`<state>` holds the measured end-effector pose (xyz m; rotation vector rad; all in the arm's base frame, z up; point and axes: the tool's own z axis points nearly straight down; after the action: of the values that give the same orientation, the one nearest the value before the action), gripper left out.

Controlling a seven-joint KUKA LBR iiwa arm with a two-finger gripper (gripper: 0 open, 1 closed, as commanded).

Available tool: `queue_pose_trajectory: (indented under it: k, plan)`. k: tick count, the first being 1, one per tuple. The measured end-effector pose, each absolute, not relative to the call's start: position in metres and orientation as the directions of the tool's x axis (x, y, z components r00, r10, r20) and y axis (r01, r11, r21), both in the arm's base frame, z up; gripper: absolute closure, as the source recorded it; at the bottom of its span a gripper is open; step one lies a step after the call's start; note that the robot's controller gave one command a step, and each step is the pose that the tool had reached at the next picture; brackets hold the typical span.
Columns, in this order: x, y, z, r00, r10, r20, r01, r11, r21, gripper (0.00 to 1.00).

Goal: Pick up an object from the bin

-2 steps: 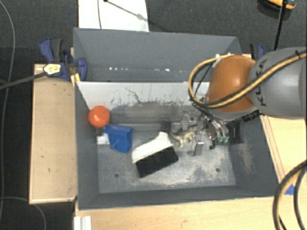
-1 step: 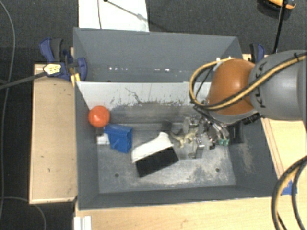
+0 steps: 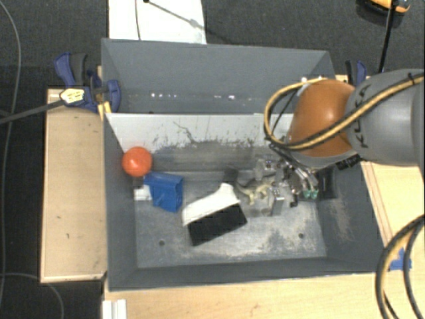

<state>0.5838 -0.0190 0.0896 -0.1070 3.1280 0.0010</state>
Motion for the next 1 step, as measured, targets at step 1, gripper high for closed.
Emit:
queue_pose_trajectory:
  k: [1]
  plan:
    - [0.5838, -0.0156, 0.0726, -1.000, -0.025, -0.004, -0.025, 1.000, 0.002, 1.00]
